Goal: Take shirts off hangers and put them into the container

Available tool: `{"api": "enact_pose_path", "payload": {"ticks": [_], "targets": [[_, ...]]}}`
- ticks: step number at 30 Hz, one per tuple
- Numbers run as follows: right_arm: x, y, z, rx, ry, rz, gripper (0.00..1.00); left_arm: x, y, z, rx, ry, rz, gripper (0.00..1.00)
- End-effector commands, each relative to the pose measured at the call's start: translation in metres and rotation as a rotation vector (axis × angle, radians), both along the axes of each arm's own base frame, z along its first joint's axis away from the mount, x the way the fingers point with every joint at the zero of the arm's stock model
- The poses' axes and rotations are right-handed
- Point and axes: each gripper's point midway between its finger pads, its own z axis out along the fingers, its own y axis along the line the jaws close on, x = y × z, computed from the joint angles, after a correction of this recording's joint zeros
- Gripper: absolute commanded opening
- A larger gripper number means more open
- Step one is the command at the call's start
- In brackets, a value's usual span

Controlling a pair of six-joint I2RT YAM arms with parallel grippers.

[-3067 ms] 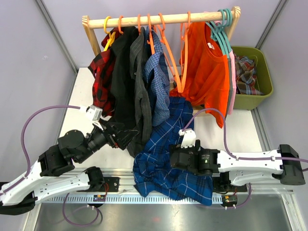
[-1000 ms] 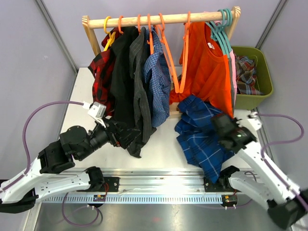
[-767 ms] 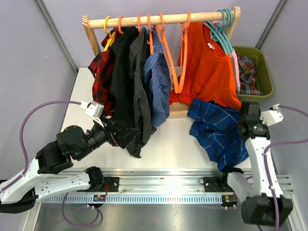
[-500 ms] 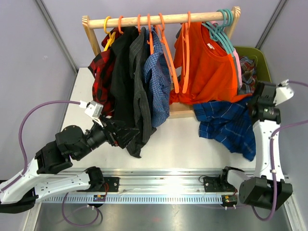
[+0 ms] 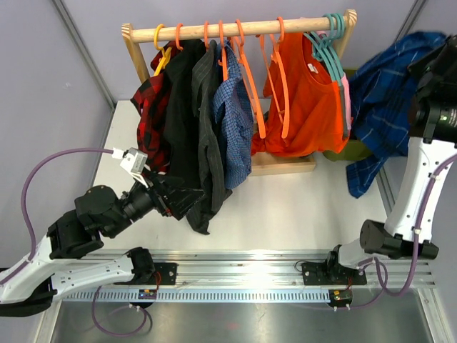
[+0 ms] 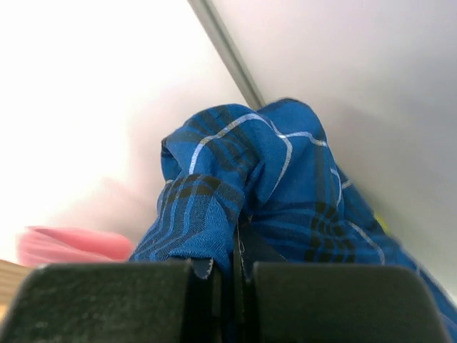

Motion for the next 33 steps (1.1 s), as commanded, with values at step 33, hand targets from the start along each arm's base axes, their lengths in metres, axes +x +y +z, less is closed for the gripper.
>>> {"api": "enact_pose_path", "payload": {"ticks": [33], "targets": [[0.063, 0.037, 0.222, -0.416, -1.032, 0.281, 0.00, 0.021, 0.019, 0.017, -0.015, -0.045, 0.151, 0.99]]}}
